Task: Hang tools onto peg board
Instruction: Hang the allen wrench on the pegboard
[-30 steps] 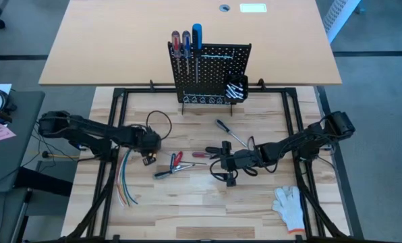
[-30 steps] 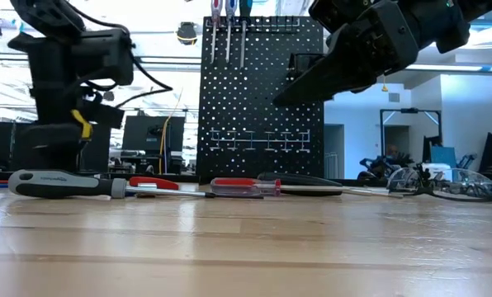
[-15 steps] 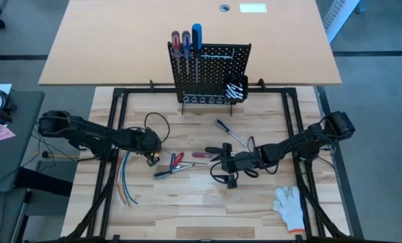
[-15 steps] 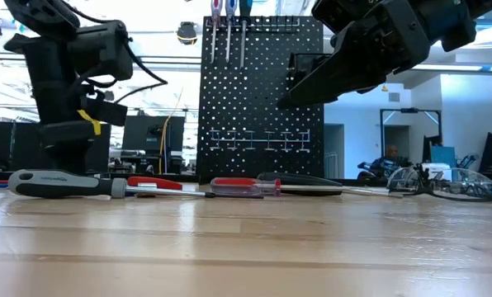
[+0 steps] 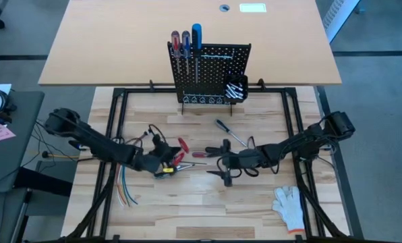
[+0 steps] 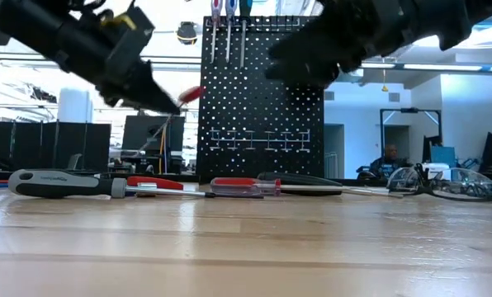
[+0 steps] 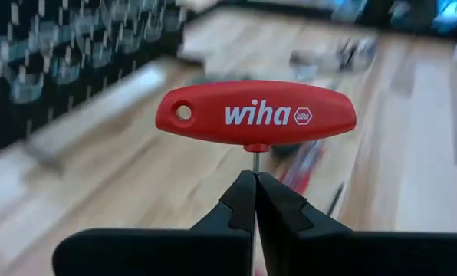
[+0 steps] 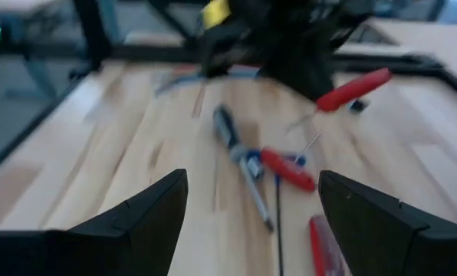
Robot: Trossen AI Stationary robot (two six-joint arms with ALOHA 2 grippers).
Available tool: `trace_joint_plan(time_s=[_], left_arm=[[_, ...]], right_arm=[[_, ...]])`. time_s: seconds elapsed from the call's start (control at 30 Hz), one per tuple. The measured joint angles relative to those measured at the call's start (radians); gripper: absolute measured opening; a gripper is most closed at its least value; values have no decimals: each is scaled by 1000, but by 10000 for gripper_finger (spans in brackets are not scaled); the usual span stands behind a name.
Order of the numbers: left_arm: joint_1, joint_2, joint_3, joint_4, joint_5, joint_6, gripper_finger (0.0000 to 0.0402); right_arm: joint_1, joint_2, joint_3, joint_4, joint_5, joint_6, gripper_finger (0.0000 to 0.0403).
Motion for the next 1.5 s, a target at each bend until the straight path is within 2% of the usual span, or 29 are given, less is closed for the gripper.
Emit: trace_joint_plan(time_s=[0.17,0.37,0.6,0.67,0.73,0.93,1.1,1.43,1.5], left_arm=[[-23,138,0,305,-95,154,0],[-48,277,14,559,-180,284,0],[-85,367,118,572,-253,419,0],[-97,384,144,572,-280,465,0],[-107,396,164,572,-306,501,0],[-119,395,183,553,-319,525,0],[-119,394,184,532,-319,516,0],[-121,394,184,533,-319,513,0],[-123,394,184,531,-320,514,1]], right_arm=[[0,0,0,85,101,56,301],[0,31,2,172,112,48,301],[0,199,8,399,175,47,301],[0,230,12,448,228,56,301],[0,250,18,476,268,56,301],[-2,261,44,480,265,42,294],[1,261,67,477,263,-3,250],[-14,261,86,371,258,-8,67],[-13,259,86,369,258,-35,47]])
